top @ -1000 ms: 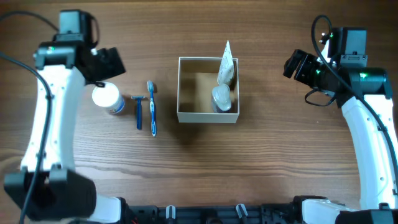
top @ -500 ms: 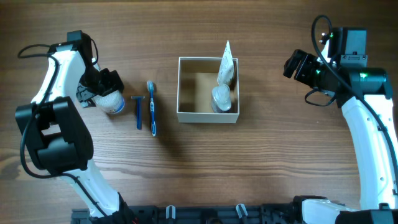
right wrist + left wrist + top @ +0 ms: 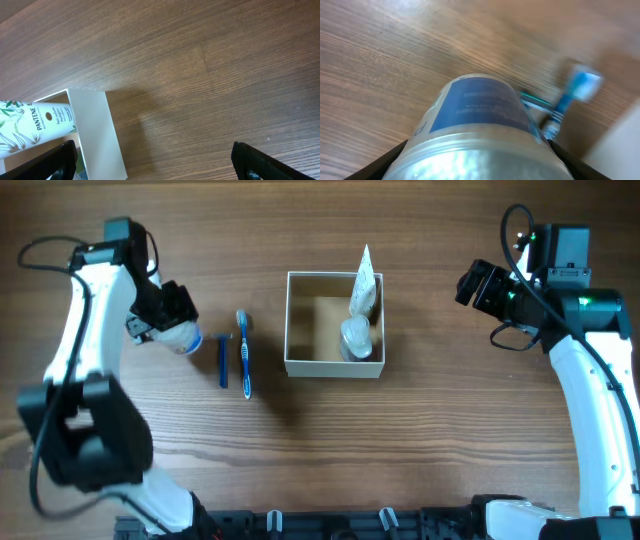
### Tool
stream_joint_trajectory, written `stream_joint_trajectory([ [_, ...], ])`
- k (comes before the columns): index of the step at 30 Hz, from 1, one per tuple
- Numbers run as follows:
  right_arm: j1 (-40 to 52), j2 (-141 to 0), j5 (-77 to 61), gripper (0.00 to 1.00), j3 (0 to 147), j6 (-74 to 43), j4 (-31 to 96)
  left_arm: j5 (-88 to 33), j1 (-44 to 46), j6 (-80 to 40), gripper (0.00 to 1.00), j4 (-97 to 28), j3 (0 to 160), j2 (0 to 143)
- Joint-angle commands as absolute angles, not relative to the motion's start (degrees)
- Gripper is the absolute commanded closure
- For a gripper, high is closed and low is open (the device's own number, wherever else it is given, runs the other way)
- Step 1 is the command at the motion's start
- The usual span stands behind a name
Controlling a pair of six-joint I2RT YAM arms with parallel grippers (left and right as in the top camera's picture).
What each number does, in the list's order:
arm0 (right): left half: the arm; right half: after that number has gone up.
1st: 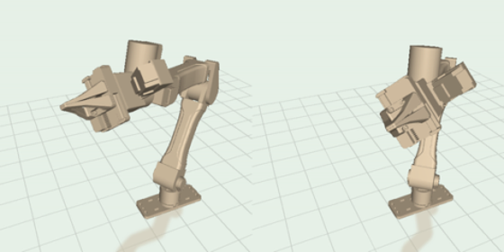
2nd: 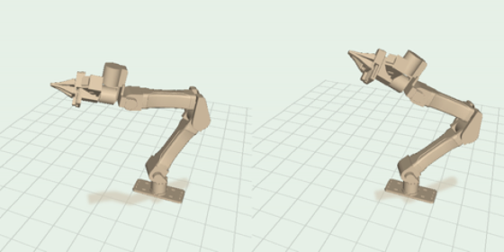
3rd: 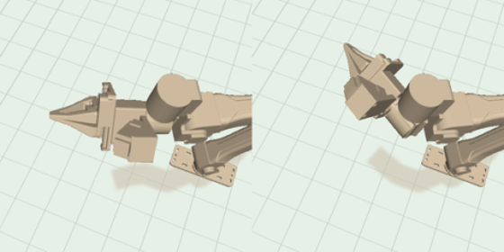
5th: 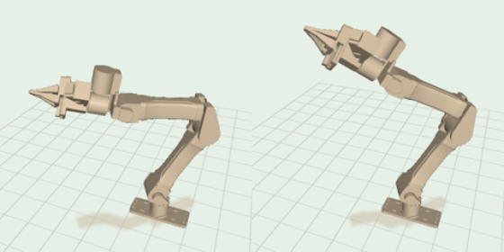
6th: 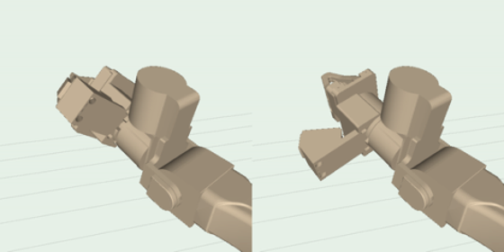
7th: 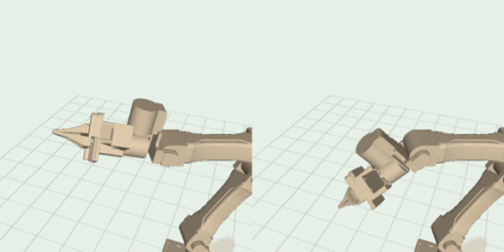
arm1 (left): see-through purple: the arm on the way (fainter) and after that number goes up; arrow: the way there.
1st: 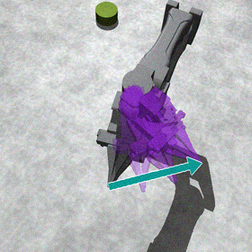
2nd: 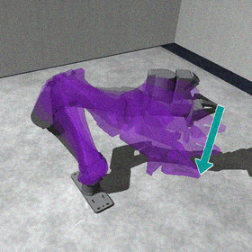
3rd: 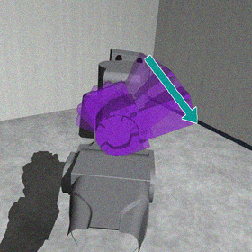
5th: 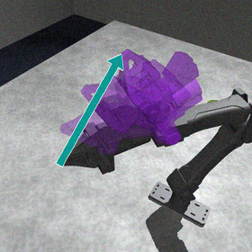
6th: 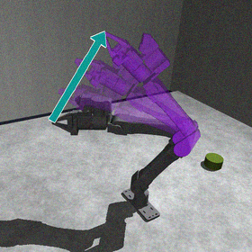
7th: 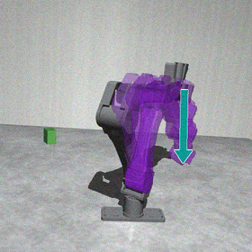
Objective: Pack container
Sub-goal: 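Carry the tub with the left gripper and place it in the box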
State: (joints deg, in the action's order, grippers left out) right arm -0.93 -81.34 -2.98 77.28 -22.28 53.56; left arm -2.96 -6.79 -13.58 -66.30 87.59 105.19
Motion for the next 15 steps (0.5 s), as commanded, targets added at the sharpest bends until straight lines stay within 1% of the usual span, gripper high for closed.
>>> stream_joint_trajectory([
  [1, -0.99, -81.6, -3.31, 0.0, 77.65, -22.52, 53.36, -7.57, 0.62, -13.78, 0.29, -65.69, 89.08, 94.98],
  [5, -0.99, -81.6, -3.31, 0.0, 77.65, -22.52, 53.36, -8.08, 13.26, -13.93, 0.25, -59.96, 89.08, 90.48],
  [8, -0.99, -81.6, -3.31, 0.0, 77.65, -22.52, 53.36, -5.82, 21.71, -13.91, 0.23, -54.04, 89.06, 92.38],
  [10, -0.99, -81.6, -3.31, 0.0, 77.65, -22.52, 53.36, -3.77, 24.86, -13.93, 0.21, -50.94, 89.06, 94.91],
  [12, -0.99, -81.6, -3.31, 0.0, 77.65, -22.55, 53.36, -3.55, 26.76, -13.93, 0.21, -48.4, 89.06, 98.43],
  [15, -0.99, -81.6, -3.31, 0.0, 77.65, -22.52, 53.39, -3.33, 27.55, -14.35, 0.26, -47.0, 89.06, 103.85],
])
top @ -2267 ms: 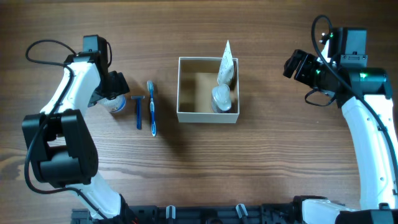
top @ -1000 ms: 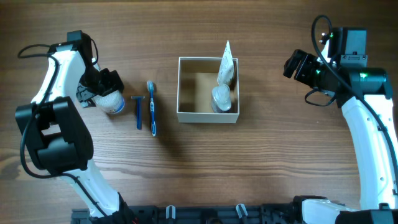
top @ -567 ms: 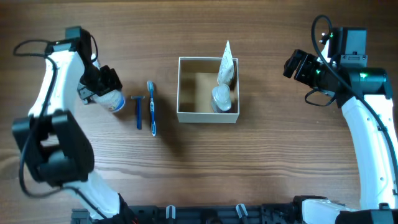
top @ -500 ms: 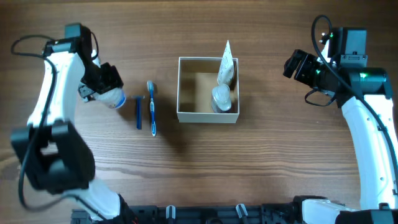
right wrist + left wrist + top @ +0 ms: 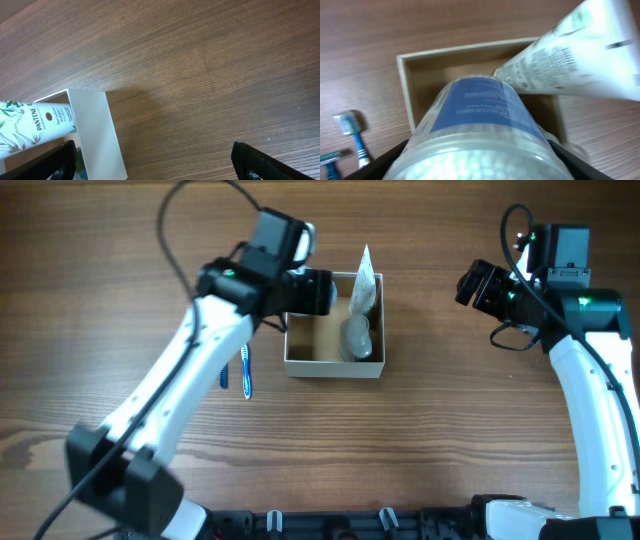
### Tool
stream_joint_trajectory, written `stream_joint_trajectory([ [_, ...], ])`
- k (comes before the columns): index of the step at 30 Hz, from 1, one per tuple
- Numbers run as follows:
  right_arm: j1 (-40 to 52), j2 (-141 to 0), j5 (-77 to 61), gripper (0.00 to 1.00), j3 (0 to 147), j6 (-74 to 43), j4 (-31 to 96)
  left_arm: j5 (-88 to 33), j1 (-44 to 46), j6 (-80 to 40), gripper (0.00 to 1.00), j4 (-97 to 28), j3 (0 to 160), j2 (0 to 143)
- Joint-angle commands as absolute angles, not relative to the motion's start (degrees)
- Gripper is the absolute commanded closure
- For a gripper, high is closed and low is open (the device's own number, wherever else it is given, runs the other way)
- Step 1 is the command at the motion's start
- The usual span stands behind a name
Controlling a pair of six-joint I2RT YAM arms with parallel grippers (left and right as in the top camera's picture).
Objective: Pack container
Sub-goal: 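Carry the tub with the left gripper and place it in the box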
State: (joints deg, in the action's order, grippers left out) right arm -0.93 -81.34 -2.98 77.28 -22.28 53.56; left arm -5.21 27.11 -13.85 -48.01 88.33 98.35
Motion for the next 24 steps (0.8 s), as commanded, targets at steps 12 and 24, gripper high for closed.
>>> stream_joint_trajectory([
  [12, -0.99, -81.6, -3.29, 0.0, 77.65, -22.52, 53.36, -0.54, 27.86, -15.38, 0.13, -40.45, 89.06, 114.3],
  [24, -0.99, -81.6, -3.29, 0.0, 77.65, -22.55, 53.39, -0.32, 25.15, -15.46, 0.0, -47.77, 91.55, 102.5],
])
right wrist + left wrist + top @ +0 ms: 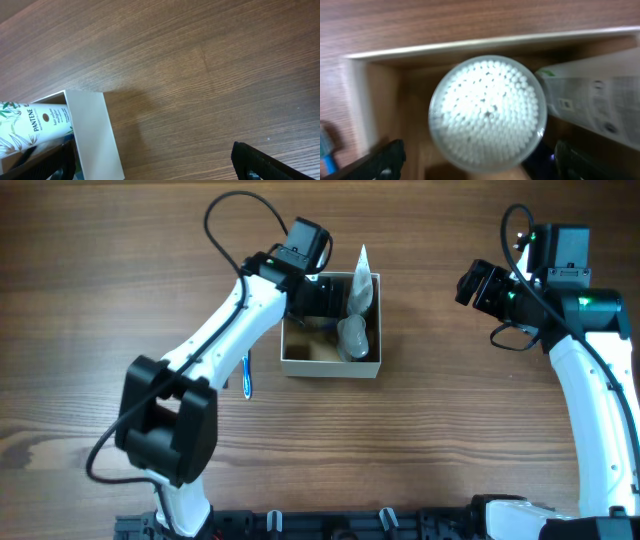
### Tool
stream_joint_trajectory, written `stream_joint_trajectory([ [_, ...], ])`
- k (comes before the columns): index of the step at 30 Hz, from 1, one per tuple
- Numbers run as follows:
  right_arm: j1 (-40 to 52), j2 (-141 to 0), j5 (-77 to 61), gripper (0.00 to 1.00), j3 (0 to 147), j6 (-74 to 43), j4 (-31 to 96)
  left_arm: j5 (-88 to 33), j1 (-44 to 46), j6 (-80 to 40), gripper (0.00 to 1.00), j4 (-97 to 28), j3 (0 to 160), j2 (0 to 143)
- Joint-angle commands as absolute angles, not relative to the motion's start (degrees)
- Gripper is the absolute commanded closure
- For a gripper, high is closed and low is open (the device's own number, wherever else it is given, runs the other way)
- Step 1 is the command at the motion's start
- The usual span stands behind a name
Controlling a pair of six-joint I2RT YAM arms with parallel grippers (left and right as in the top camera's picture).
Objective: Pack container
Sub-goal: 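Carry the tub with the left gripper and place it in the box, then move the left gripper down to the blue razor and grasp it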
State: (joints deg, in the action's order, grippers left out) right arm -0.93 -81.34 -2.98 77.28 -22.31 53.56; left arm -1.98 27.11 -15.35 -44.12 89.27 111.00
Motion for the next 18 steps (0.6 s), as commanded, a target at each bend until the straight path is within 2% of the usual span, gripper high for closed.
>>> stream_joint_trajectory([
  [1, -0.99, -81.6, -3.31, 0.0, 77.65, -22.52, 53.39, -0.27, 24.69, -15.44, 0.0, -49.06, 91.55, 100.92],
  [7, -0.99, -81.6, -3.31, 0.0, 77.65, -22.52, 53.36, 5.02, 15.07, -17.15, 0.0, -62.17, 91.29, 96.16],
  [13, -0.99, -81.6, -3.31, 0.0, 77.65, -22.55, 53.36, 0.73, 3.86, -17.1, 0.03, -65.76, 83.2, 99.2],
  [17, -0.99, -81.6, -3.29, 0.0, 77.65, -22.52, 53.36, -2.31, 2.76, -15.14, 0.13, -61.6, 76.53, 101.8],
  [18, -0.99, -81.6, -3.31, 0.0, 77.65, -22.5, 53.36, -2.33, 2.76, -15.18, 0.18, -60.27, 74.91, 102.63],
])
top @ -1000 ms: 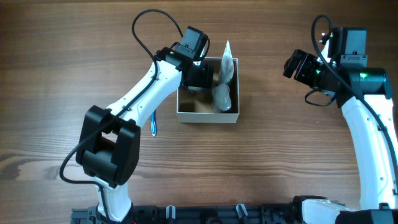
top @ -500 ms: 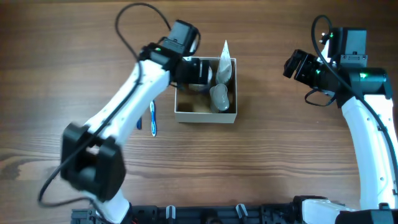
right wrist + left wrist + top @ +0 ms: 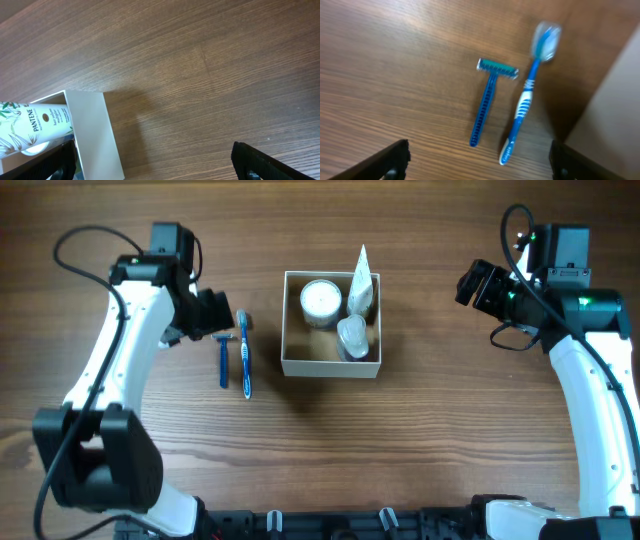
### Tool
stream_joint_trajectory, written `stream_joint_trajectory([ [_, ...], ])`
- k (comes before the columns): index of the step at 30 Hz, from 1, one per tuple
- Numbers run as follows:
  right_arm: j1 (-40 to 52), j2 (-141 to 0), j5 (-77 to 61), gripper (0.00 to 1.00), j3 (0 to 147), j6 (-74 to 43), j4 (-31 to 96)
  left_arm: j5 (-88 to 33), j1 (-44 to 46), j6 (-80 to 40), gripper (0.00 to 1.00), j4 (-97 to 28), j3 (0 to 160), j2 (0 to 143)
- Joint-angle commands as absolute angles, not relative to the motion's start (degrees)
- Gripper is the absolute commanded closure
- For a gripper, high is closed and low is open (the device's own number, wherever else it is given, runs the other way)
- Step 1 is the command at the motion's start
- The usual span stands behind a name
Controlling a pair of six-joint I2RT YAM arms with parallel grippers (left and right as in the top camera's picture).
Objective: Pack container
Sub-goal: 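Move the left gripper down to the blue razor and grasp it, then carry the razor with the left gripper and drop it into the box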
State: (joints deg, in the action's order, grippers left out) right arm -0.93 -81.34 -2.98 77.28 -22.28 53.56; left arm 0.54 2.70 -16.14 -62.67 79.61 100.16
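Observation:
The white box (image 3: 331, 368) in the table's middle holds a round tub of cotton swabs (image 3: 320, 299), a white Pantene tube (image 3: 362, 282) leaning on the far rim, and a clear bottle (image 3: 351, 337). A blue razor (image 3: 223, 360) (image 3: 489, 98) and a blue toothbrush (image 3: 244, 355) (image 3: 527, 101) lie side by side on the wood left of the box. My left gripper (image 3: 212, 312) hovers open just left of the razor, nothing between its fingers (image 3: 390, 159). My right gripper (image 3: 472, 283) stands open far to the right of the box, empty.
The box wall (image 3: 95, 134) and the Pantene tube (image 3: 30, 127) show at the left of the right wrist view. The box's corner (image 3: 615, 115) fills the right side of the left wrist view. Bare wood lies around both arms.
My left gripper has let go of the swab tub, which now stands in the box's far left corner. The gripper has moved left, out of the box, and is over the razor and toothbrush.
My left gripper first held the swab tub on its side at the table's left, beside the razor. Then it carried the tub over the box, then held it upright inside. Now the tub sits in the box and the gripper is empty. The right arm stayed still.

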Motion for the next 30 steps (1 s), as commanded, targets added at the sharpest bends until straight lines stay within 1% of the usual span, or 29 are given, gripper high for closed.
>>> stream_joint_trajectory([
  [1, -0.99, -81.6, -3.31, 0.0, 77.65, -22.5, 53.36, -2.31, 2.76, -15.18, 0.24, -59.22, 73.91, 103.15],
  [2, -0.99, -81.6, -3.31, 0.0, 77.65, -22.55, 53.36, -2.31, 2.74, -14.98, 0.33, -57.71, 72.9, 103.81],
  [3, -0.99, -81.6, -3.29, 0.0, 77.65, -22.52, 53.36, -2.33, 2.72, -13.8, 0.4, -55.96, 71.96, 104.55],
  [7, -0.99, -81.6, -3.31, 0.0, 77.65, -22.55, 53.36, -2.07, 2.76, -12.38, 0.39, -50.68, 68.82, 105.93],
  [10, -0.99, -81.6, -3.31, 0.0, 77.65, -22.52, 53.36, -2.09, 2.76, -12.36, 0.43, -47.59, 66.65, 106.19],
  [15, -0.99, -81.6, -3.29, 0.0, 77.65, -22.52, 53.36, -2.11, 2.76, -12.16, 0.44, -41.23, 62.5, 106.21],
  [20, -0.99, -81.6, -3.31, 0.0, 77.65, -22.52, 53.36, -2.28, 2.76, -11.53, 0.56, -39.13, 60.8, 106.43],
  [22, -0.99, -81.6, -3.29, 0.0, 77.65, -22.52, 53.36, -3.38, 2.76, -9.17, 0.62, -38.92, 60.73, 106.87],
  [23, -0.99, -81.6, -3.31, 0.0, 77.65, -22.52, 53.39, -3.4, 2.7, -9.19, 0.73, -38.98, 60.75, 106.98],
  [25, -0.99, -81.6, -3.31, 0.0, 77.65, -22.52, 53.36, -3.38, 2.72, -9.19, 0.9, -38.96, 60.75, 106.94],
  [27, -0.99, -81.6, -3.31, 0.0, 77.65, -22.52, 53.36, -3.36, 2.7, -9.19, 0.96, -38.98, 60.77, 106.87],
  [30, -0.99, -81.6, -3.31, 0.0, 77.65, -22.52, 53.36, -3.18, 2.72, -9.21, 0.96, -41.08, 61.95, 104.9],
])
